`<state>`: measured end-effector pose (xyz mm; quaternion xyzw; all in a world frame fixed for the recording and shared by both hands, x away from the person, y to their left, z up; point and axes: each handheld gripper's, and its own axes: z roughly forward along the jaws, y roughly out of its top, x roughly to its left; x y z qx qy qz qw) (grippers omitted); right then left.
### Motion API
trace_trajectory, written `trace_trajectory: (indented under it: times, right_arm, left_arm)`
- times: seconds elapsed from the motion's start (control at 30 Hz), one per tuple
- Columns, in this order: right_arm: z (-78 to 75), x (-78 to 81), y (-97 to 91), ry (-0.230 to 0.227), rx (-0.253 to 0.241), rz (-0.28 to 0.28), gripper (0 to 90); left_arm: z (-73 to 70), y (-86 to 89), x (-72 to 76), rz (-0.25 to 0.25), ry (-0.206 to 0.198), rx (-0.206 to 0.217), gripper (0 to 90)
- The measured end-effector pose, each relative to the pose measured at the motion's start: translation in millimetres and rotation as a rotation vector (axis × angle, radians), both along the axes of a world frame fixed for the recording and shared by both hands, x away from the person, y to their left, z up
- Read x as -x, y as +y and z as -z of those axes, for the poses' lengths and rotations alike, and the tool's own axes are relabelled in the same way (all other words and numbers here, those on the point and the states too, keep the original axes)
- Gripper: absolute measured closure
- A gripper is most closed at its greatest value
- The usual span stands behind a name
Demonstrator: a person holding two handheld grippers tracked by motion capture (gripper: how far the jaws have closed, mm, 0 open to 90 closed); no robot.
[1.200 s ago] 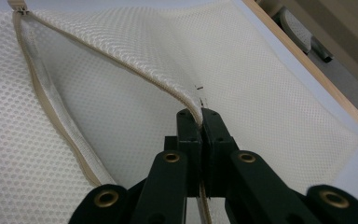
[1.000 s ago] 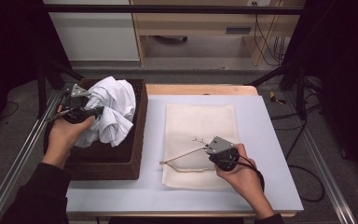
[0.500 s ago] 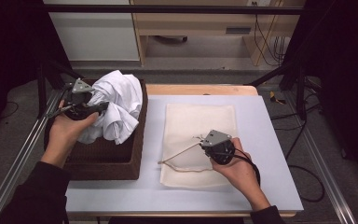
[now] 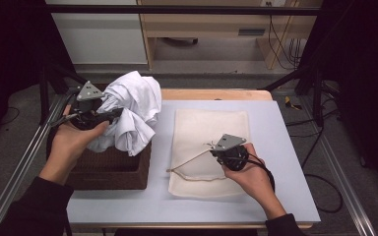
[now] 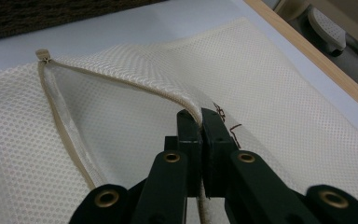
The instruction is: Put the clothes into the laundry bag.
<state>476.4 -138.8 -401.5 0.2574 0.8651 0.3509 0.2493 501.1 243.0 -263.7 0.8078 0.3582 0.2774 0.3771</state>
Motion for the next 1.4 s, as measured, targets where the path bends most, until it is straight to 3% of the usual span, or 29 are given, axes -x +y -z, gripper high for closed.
trace_trajectory:
  times: [0.23, 0.5, 0.53, 0.73, 1.07, 1.4]
  right_arm:
    - [-1.7, -0.8, -1.8, 0.006, -0.010, -0.003, 87.9]
    - [-3.6, -5.3, -8.0, 0.028, -0.056, 0.001, 87.9]
    - [-3.6, -5.3, -8.0, 0.028, -0.056, 0.001, 87.9]
    - [-5.1, -7.9, -12.1, 0.045, -0.092, -0.001, 87.9]
    - [-6.9, -11.7, -20.8, 0.071, -0.133, 0.005, 88.0]
    - [-7.7, -18.3, -24.0, 0.093, -0.154, 0.011, 88.0]
  left_arm:
    - [-11.0, -22.8, 15.3, 0.072, -0.014, 0.020, 66.4]
    - [-11.3, -48.0, 32.0, 0.155, -0.007, 0.003, 66.3]
    - [-10.8, -51.1, 33.7, 0.165, -0.020, -0.006, 66.3]
    - [-4.5, -73.3, 49.0, 0.230, 0.002, 0.010, 66.3]
    - [11.7, -102.3, 74.9, 0.331, 0.019, -0.003, 66.3]
    - [29.2, -117.6, 97.0, 0.393, 0.045, -0.018, 66.2]
